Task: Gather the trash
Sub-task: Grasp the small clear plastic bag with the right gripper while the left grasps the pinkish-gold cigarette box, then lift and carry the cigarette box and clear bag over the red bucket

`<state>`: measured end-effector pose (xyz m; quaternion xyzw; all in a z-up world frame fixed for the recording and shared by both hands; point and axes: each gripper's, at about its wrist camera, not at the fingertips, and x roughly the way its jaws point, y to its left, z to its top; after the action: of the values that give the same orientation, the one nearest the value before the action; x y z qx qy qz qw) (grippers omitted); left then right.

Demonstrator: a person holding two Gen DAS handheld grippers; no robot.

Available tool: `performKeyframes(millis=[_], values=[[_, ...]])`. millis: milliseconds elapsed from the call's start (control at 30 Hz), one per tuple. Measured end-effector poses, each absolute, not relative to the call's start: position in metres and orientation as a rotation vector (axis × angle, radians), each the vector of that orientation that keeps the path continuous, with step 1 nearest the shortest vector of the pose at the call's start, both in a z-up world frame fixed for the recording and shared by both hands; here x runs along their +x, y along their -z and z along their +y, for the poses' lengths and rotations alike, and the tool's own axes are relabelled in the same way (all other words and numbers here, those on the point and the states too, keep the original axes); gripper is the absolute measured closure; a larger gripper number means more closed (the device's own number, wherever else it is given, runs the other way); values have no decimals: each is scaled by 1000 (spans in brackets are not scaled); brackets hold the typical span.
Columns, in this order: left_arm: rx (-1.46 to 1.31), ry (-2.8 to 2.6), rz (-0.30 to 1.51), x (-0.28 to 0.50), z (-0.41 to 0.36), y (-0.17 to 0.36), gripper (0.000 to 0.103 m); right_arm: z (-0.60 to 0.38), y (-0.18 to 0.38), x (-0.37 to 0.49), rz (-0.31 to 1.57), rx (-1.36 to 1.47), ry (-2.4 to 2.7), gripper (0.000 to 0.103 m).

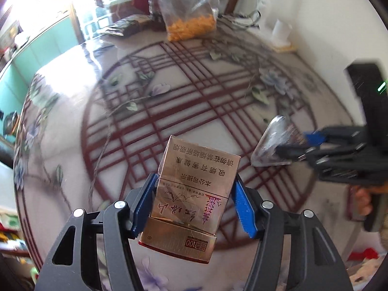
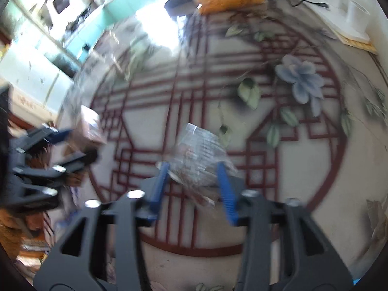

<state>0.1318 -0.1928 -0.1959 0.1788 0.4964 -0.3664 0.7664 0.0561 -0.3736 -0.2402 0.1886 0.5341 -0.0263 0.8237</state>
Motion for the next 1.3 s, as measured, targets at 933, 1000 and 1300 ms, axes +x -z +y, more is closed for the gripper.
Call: performKeyframes(millis=[933, 1000, 1300], values=[[98, 493, 1058, 59, -12, 158, 45, -293, 182, 14, 1050, 342, -31, 83], [91, 482, 1058, 56, -3, 157, 45, -286, 183, 15, 1060, 342, -42, 83], [77, 492, 1034, 56, 26, 155, 45, -248, 183, 23, 1074, 309, -54, 83]])
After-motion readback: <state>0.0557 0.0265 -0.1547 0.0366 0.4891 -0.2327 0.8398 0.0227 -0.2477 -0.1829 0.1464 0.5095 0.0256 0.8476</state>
